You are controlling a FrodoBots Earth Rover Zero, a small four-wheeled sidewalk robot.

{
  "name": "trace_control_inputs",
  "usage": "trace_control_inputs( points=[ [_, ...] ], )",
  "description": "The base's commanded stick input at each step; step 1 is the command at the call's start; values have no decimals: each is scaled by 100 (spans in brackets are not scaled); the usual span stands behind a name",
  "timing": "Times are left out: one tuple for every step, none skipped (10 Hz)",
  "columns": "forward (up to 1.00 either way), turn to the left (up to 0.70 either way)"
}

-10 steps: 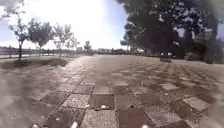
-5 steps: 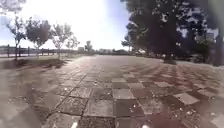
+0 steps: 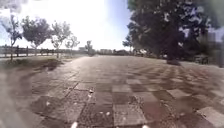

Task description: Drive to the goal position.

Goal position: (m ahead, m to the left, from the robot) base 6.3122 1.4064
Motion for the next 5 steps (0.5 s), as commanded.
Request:
trace_control_inputs(
  points=[
    [100,-40],
    [100,-9],
    [100,0],
    [100,0],
    [100,0]
  ],
)
